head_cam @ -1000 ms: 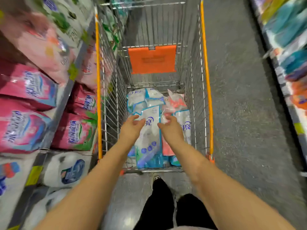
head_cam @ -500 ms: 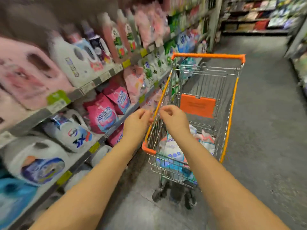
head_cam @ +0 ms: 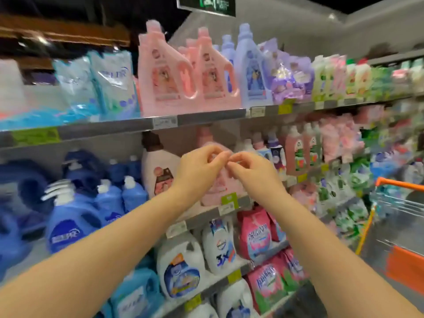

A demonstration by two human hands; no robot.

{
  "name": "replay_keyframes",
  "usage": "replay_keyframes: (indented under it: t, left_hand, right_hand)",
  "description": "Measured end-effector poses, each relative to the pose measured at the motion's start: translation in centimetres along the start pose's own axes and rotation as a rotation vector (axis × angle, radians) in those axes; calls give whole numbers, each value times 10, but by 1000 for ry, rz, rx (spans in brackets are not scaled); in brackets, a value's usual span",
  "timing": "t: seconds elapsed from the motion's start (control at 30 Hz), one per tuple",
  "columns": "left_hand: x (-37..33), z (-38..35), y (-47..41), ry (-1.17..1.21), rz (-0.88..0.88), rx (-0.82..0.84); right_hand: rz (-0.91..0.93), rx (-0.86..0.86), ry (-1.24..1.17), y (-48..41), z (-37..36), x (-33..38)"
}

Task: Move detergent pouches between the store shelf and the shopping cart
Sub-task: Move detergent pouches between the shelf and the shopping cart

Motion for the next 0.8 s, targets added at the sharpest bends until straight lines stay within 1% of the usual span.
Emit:
replay_keyframes:
  t: [0.1,0.17,0.27,0.4,0.5,0.57,0.7,0.8]
  left_hand:
    - [43,59,-22,-95,-35,-65]
    - [68,94,-37,-170,-59,-78]
    - [100,136,-60,-228,-74,-90]
    - [133,180,-93,-327,-34,-114]
    - [163,204,-127,-423,67,-153]
    - [186,213,-155,-448,164,-158]
    - [223,217,-212,-468,402,-72]
    - [253,209,-247,-369,512,-88]
  right_hand:
    - [98,18,-46,-38,-55,34]
    - [157,28,-82,-61,-88,57]
    - [212,104,-121,-95,-125,88]
    - [329,182,-58,-149,-162,120]
    - [399,227,13,-197,-190,130]
    - [418,259,57,-232,-206,132]
    - [340,287,74,-307,-239,130]
    - [271,289,79,-360,-272,119]
Point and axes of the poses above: each hand's wrist, its own y-axis away from the middle knuckle, its own z-axis out of the back of the hand, x = y × z, the point moved 1 cm from there along -y, towards the middle knuckle, and after that the axes turned 12 degrees about -y, right-handed, at the moved point
